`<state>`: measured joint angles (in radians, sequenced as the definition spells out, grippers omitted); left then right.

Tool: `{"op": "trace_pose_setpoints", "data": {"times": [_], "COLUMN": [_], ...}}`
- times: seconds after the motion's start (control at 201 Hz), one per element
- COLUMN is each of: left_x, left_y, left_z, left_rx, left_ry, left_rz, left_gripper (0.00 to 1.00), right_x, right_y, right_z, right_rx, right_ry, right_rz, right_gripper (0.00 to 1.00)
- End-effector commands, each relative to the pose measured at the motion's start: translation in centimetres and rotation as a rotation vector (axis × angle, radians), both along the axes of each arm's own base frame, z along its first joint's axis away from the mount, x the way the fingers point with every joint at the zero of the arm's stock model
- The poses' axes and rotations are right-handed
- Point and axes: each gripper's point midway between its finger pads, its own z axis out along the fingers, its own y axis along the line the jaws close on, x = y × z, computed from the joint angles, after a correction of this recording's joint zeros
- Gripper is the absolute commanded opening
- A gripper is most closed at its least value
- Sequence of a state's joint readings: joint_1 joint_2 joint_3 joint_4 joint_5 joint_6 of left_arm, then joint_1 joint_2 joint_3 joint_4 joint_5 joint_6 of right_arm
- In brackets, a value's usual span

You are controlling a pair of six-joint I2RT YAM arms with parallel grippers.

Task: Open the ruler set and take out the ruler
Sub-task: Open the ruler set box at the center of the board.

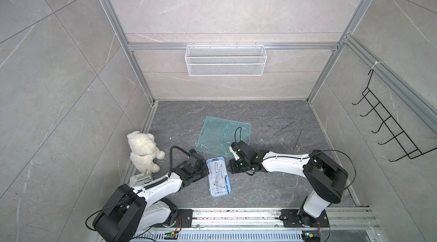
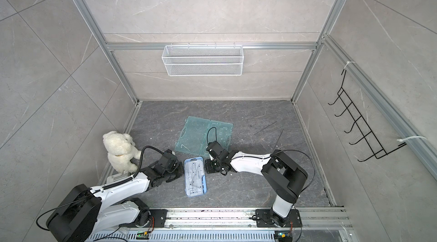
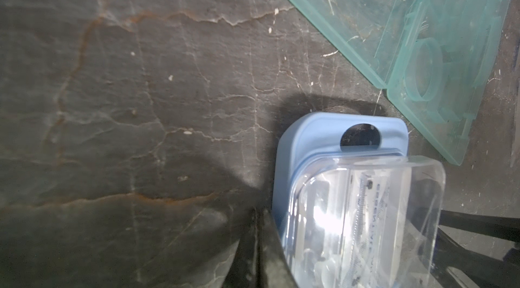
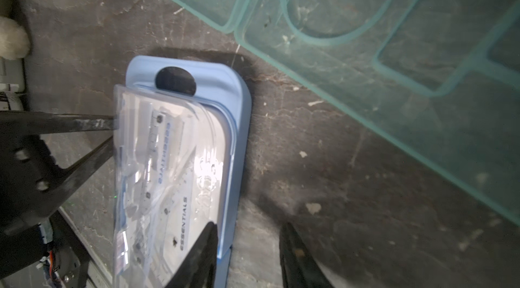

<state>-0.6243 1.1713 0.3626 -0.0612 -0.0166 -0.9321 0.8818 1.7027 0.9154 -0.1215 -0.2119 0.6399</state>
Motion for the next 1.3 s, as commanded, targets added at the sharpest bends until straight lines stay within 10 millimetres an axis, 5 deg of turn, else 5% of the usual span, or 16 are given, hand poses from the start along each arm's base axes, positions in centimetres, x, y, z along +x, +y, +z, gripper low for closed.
{"op": "trace_pose_setpoints", "data": {"times": [0.0,0.413,0.677,0.707,0.727,1.045,1.299], "left_x": [-0.3,-0.1,0.9,0.9,1.0,-0.9,-2.8], "left_y": [-0.3,0.7,4.7,5.3,5.8,13.7,17.2], "left_z": [-0.4,0.7,6.1,7.0,7.6,16.0,19.2], "left_rx": [0.006,0.036,0.12,0.126,0.13,0.267,0.324], "left_ry": [0.033,0.0,-0.15,-0.174,-0.19,-0.441,-0.555], "left_rz": [-0.008,0.023,0.104,0.122,0.135,0.354,0.468], "left_gripper": [0.0,0.0,0.52,0.91,0.99,1.0,1.0], "right_x": [-0.9,-1.0,-1.2,-1.3,-1.4,-2.7,-4.8], "right_y": [2.2,3.3,4.1,4.3,4.5,6.9,9.4], "right_z": [2.7,4.7,5.9,6.0,6.1,6.9,6.5], "right_rx": [0.119,0.189,0.197,0.196,0.194,0.143,0.096], "right_ry": [-0.005,-0.008,-0.02,-0.022,-0.024,-0.07,-0.083], "right_rz": [0.052,0.059,0.08,0.085,0.089,0.156,0.259], "right_gripper": [0.41,0.41,0.41,0.4,0.41,0.41,0.43]}}
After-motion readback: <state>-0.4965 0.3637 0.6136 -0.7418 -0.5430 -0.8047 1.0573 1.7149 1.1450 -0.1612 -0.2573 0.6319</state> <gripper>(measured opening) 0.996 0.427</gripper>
